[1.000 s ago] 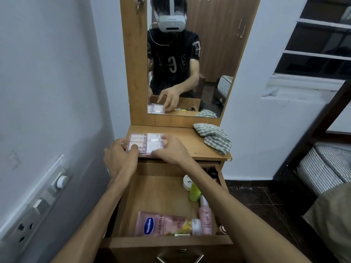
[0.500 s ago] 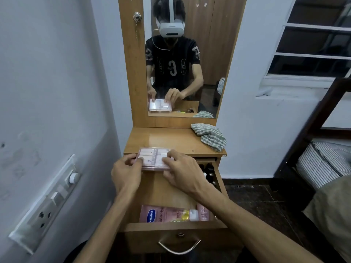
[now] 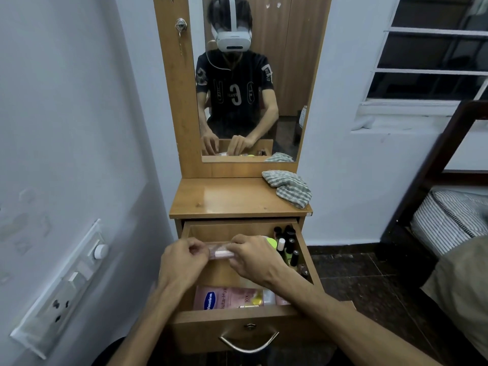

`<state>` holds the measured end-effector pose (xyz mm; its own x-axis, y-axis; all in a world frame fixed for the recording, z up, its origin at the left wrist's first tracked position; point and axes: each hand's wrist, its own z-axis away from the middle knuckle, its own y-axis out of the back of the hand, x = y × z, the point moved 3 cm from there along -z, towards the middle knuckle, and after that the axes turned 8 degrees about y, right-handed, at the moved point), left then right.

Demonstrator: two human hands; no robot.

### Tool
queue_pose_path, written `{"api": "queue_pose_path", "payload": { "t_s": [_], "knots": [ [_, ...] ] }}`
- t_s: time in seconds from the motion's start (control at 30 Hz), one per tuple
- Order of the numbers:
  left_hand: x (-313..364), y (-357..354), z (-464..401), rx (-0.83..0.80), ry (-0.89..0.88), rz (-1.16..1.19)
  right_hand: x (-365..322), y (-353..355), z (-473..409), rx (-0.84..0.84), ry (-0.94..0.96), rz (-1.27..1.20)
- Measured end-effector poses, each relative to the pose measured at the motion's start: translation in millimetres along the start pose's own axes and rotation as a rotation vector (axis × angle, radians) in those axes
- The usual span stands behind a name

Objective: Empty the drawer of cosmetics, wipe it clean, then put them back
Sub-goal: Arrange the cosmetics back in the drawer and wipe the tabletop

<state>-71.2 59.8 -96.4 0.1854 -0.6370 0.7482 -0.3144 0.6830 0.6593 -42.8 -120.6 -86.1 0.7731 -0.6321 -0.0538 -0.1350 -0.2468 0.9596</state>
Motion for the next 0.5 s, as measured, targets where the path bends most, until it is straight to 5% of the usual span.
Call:
{"api": "queue_pose_path", "payload": {
  "t_s": [0.5],
  "knots": [
    [-0.1,-28.6,-19.9,-0.125,-0.327,-0.611,1.6,-39.2,-12.2,-0.192,-0.098,-0.026]
  ]
}}
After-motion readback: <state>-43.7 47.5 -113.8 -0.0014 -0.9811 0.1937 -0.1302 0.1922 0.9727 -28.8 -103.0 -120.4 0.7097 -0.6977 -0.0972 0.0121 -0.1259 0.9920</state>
